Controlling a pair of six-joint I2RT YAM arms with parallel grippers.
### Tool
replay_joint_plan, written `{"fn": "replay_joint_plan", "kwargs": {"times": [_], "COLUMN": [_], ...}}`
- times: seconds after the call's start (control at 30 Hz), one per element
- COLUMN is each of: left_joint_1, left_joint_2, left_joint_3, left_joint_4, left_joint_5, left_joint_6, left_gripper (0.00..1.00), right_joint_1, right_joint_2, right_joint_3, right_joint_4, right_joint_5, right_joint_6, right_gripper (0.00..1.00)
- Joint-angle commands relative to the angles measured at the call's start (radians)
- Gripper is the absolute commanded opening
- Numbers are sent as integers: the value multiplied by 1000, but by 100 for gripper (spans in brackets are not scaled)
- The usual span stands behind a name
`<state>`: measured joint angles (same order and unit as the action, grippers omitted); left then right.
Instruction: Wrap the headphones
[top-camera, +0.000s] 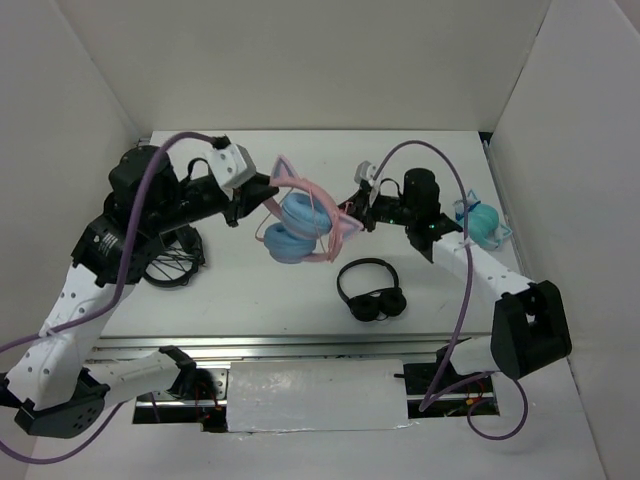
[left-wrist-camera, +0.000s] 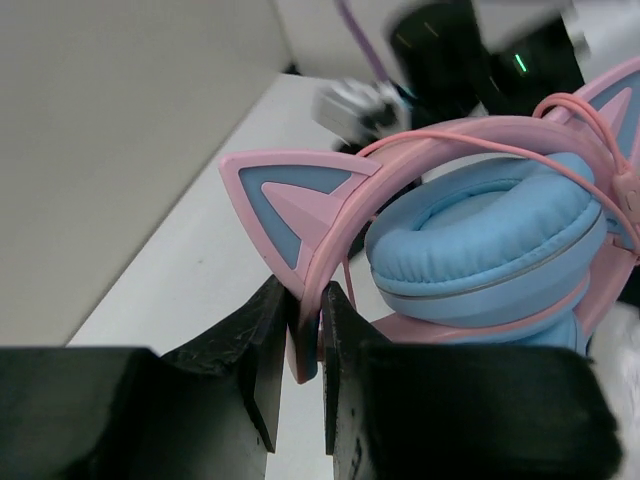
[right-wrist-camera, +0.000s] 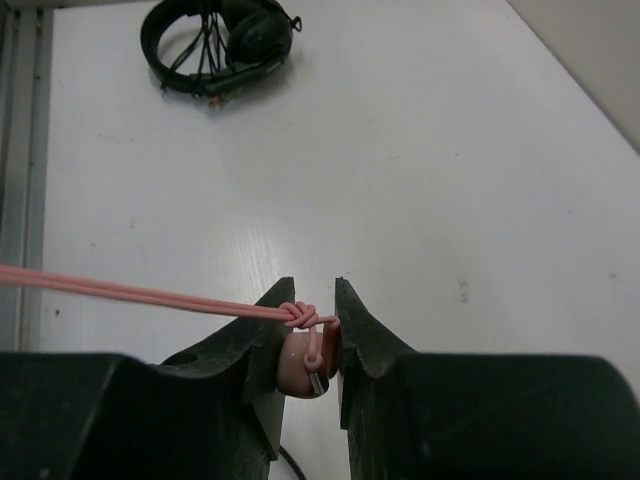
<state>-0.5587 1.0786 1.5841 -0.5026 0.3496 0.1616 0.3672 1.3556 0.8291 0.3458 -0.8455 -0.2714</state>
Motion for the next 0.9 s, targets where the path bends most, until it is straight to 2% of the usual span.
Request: {"fn": "replay_joint_plan", "kwargs": {"times": [0.0, 0.07, 0.17, 0.27, 0.3, 0.47, 0.6, 0.8, 0.87], "left_joint_1": [-1, -6, -6, -20, -33, -64, -82, -86, -84], "left_joint_2": [6, 12, 46, 90, 121, 225, 296, 429, 466], "left_joint_3": [-36, -81, -99, -121, -115, -87, -58, 69, 82], "left_joint_4": [-25, -20, -62, -74, -57, -60, -36, -2, 16], "left_joint_5": [361, 371, 338, 238, 151, -81, -226, -595, -719], "left_joint_6": [258, 294, 367, 395, 366, 332, 239, 8, -28], "left_gripper": [0, 0, 0, 0, 0, 0, 0, 0, 0], "right_joint_1": [-45, -76, -99, -91, -83, 50, 93, 160, 179], "right_joint_2": [-24, -23, -24, -33, -32, 32, 105, 158, 166], "right_joint_3": [185, 266, 364, 456, 508, 700, 814, 889, 893], "right_joint_4": [-434, -613, -709, -749, -778, -1011, -1091, -1130, -1119], "right_joint_5": [-70, -72, -5, 107, 143, 532, 637, 747, 796], "right_joint_6": [-276, -351, -374, -295, -252, -134, 44, 213, 270], "right_gripper": [0, 0, 0, 0, 0, 0, 0, 0, 0]}}
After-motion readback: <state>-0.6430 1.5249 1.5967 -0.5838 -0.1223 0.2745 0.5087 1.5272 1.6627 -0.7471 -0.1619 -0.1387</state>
